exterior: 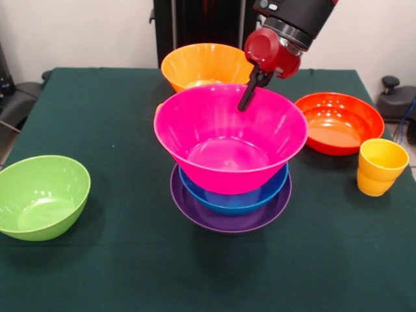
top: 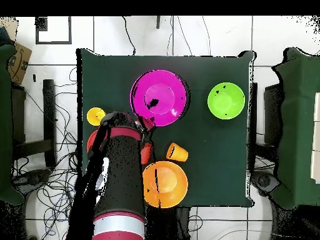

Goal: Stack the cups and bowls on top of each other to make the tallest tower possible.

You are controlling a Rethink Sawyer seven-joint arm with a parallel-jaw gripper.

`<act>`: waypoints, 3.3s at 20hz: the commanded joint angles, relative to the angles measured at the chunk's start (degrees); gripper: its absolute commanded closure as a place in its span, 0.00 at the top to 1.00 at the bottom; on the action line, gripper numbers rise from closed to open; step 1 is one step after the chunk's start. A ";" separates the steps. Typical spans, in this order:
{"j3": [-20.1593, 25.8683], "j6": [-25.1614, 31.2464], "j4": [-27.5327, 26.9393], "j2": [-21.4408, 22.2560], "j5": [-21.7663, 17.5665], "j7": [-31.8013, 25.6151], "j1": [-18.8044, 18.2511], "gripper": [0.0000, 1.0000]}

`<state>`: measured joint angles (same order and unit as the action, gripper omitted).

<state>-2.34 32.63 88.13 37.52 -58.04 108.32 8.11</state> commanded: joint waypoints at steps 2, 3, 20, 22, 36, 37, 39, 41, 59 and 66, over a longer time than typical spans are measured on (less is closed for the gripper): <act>2.44 -2.79 -2.23 -0.90 1.73 6.35 0.86 0.00; 2.45 -2.71 -2.27 -0.91 1.82 6.22 0.88 1.00; 1.77 -3.30 -2.97 -1.25 1.43 7.09 1.54 1.00; 1.36 -3.42 -3.02 -1.42 0.97 7.33 1.68 1.00; 0.74 -1.28 -1.91 -1.23 2.47 6.43 1.81 1.00; 0.86 -0.83 -1.77 -1.18 2.82 6.10 1.72 1.00; 0.93 -0.42 -1.48 -1.12 3.28 5.76 1.67 1.00; 0.97 0.22 -1.47 -1.23 3.64 5.32 1.68 1.00; -1.92 5.31 -2.42 -2.10 5.14 3.22 4.00 1.00; -4.18 7.01 -1.90 -2.47 4.92 2.96 5.39 1.00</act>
<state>-7.83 33.33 88.02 36.76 -55.10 108.32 12.48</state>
